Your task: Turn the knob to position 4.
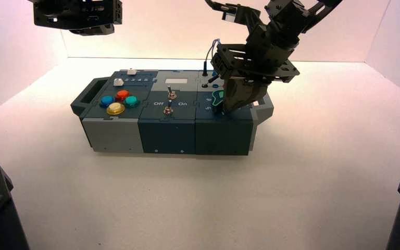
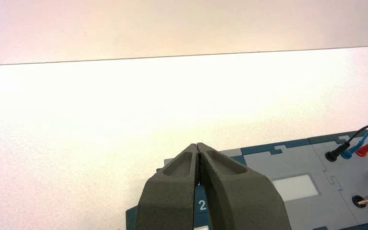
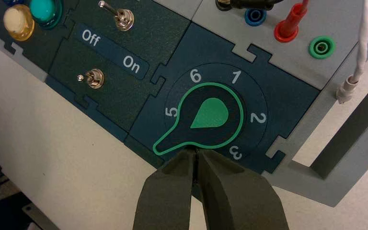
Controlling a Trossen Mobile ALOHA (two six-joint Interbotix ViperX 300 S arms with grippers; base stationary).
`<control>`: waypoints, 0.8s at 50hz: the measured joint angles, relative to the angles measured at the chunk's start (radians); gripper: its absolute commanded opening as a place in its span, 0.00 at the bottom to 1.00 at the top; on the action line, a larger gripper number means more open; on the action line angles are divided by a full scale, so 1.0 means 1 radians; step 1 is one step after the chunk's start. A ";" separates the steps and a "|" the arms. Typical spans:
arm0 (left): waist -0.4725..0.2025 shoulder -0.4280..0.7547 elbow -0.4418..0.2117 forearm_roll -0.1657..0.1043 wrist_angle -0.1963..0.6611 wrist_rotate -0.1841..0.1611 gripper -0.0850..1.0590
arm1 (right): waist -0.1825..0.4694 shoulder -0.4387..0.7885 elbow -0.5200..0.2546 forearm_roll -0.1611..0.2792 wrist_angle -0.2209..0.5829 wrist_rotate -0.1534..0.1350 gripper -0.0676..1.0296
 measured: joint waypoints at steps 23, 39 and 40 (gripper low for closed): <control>0.000 0.000 0.000 0.000 0.000 0.000 0.05 | 0.031 -0.012 -0.002 0.012 0.025 0.000 0.04; 0.000 0.002 -0.002 0.002 0.000 0.000 0.05 | 0.041 -0.067 -0.009 0.014 0.038 0.000 0.04; 0.000 0.002 -0.002 0.002 0.000 0.000 0.05 | 0.041 -0.071 -0.009 0.014 0.040 0.000 0.04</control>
